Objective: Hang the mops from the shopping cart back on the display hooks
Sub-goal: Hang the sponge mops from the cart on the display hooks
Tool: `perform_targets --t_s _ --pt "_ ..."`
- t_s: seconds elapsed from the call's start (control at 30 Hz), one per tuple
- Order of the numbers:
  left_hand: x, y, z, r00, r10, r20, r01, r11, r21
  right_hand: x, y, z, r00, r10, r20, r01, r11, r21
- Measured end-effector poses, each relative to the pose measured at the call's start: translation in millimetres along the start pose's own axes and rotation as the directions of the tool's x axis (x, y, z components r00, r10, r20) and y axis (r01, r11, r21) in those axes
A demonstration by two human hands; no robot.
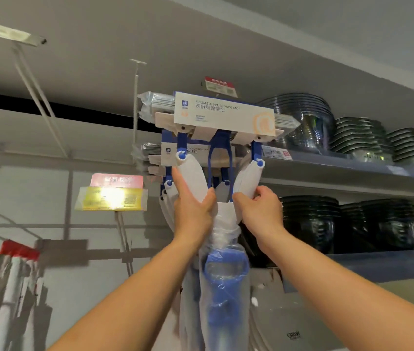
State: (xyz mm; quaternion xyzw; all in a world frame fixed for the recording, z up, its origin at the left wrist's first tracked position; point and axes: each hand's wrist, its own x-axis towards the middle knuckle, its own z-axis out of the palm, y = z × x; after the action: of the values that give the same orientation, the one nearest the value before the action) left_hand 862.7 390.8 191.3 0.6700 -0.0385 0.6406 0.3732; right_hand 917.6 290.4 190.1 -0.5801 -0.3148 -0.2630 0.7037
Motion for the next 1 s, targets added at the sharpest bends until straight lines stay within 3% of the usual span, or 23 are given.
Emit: perform_targets --t_s 0.17,0.5,1.0 --pt "12 -8 3 0.996 0.037 -0.079 -0.034 0.999 0.041 21 6 15 0.998 -0.008 0.068 0.005 0.999 0.044" --pt "43 -35 6 0.996 0.050 -0.077 -0.043 0.996 0.082 49 26 47 0.995 -0.022 0.099 0.013 0.996 0.092" --pt "43 -37 4 0.995 0.082 -0.063 -0.077 0.995 0.067 43 31 56 0.999 -0.047 -0.013 0.049 0.973 0.227"
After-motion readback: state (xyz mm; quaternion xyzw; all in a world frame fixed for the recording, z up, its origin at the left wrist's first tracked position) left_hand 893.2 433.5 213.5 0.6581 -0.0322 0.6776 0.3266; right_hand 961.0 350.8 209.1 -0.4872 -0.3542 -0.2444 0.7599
